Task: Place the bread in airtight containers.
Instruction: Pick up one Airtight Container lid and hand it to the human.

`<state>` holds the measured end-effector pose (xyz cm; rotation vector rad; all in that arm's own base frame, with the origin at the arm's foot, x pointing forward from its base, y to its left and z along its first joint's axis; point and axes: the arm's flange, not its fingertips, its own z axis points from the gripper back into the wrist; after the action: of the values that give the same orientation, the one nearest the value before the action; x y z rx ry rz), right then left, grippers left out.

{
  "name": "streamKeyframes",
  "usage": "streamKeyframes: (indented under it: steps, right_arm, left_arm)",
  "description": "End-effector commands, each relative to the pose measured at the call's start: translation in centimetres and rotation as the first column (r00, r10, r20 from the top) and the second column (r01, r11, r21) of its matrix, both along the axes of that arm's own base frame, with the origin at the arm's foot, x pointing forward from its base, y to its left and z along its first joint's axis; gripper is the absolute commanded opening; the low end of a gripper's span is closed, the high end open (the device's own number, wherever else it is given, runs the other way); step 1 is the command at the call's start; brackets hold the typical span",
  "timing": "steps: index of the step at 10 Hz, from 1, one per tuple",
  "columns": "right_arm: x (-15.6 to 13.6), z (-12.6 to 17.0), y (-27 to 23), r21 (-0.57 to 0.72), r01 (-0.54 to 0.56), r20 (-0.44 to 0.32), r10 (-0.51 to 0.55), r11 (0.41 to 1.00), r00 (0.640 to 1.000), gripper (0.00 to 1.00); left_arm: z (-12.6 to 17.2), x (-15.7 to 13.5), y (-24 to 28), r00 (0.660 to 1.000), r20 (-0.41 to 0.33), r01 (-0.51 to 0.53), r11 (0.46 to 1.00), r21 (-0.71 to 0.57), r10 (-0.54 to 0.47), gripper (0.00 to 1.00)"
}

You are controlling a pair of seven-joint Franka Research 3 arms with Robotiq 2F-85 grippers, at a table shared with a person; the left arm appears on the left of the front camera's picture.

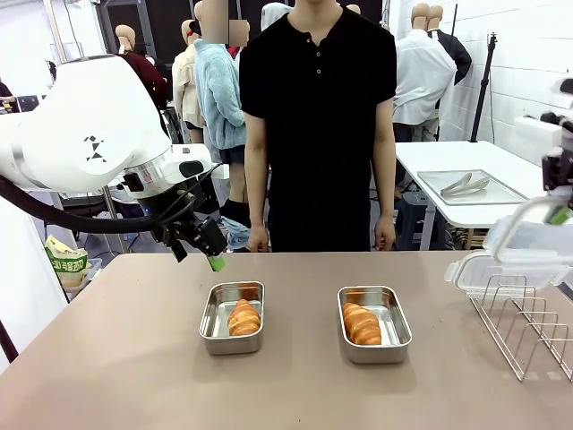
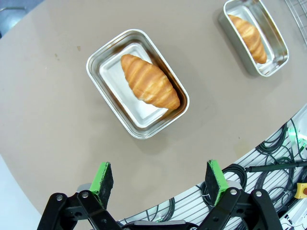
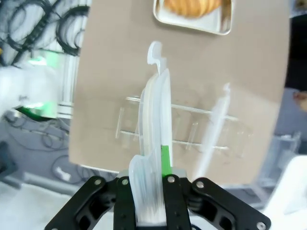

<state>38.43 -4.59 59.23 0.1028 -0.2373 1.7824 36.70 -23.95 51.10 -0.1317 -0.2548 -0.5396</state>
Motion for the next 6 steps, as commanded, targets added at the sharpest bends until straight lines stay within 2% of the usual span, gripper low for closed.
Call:
streamKeyframes:
  steps: [1,3,6]
  right_arm:
    - [1.9,1.6,2.1,0.047,-0.152,0.140,0.144,0.987,0.980,0.00]
    - [2.4,3.9,5.2,0.016,-0.291,0.250,0.278,0.957,0.928,0.00]
    - [5.7,6.6,10.3,0.021,-0.450,0.447,0.394,0.893,0.803,0.00]
  left_arm:
    - [0.0,0.1,0.0,1.000,0.000,-0.001,1.000,-0.003,0.001,1.00]
    - [0.0,0.1,0.0,1.000,0.000,-0.001,1.000,-0.003,0.001,1.00]
    - [0.0,0.1,0.0,1.000,0.000,-0.001,1.000,-0.003,0.001,1.00]
